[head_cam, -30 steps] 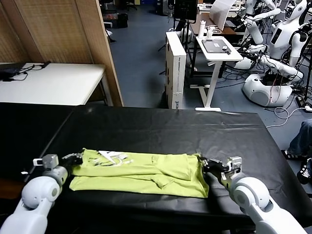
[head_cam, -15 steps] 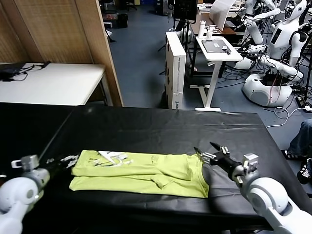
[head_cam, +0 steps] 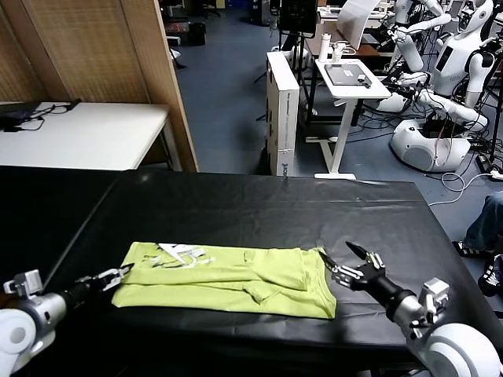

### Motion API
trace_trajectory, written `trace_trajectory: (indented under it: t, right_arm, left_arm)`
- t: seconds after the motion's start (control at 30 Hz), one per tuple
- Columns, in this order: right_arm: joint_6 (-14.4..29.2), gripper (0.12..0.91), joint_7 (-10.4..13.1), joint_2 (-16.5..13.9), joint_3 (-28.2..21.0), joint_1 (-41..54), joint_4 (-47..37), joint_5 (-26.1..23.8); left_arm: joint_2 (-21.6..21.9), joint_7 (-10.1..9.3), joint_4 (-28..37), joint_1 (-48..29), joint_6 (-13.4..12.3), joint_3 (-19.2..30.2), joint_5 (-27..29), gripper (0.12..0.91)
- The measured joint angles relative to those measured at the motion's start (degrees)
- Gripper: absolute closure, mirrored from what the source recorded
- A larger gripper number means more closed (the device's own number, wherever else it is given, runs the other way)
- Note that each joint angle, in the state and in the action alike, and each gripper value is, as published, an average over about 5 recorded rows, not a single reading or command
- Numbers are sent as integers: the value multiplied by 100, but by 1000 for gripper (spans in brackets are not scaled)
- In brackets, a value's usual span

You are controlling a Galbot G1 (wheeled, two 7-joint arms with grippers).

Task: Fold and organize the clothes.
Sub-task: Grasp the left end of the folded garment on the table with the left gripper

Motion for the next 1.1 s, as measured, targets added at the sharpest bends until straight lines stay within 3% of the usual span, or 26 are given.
trace_trajectory:
  t: [0.5, 0.7, 0.83, 0.97, 1.1]
  right_arm:
    - [-34, 118, 5, 141, -22, -101, 196, -44]
    - [-32, 118, 16, 186, -49, -129, 268, -3]
    - [-32, 118, 22, 215, -90, -124, 272, -39]
    - [-26, 118, 23, 263, -130, -132, 261, -88]
    - [-15, 118, 22, 317, -193, -138, 261, -156]
  left_arm:
    - [-220, -32, -99, -46, -4, 119, -95, 131]
    - [-305, -162, -29, -97, -3, 141, -332, 191]
    - [-330, -254, 17, -86, -4, 119, -494, 304]
    - [-339, -361, 1, -65, 7, 103, -608, 535]
    - [-346, -398, -59, -51, 29, 101, -628, 706]
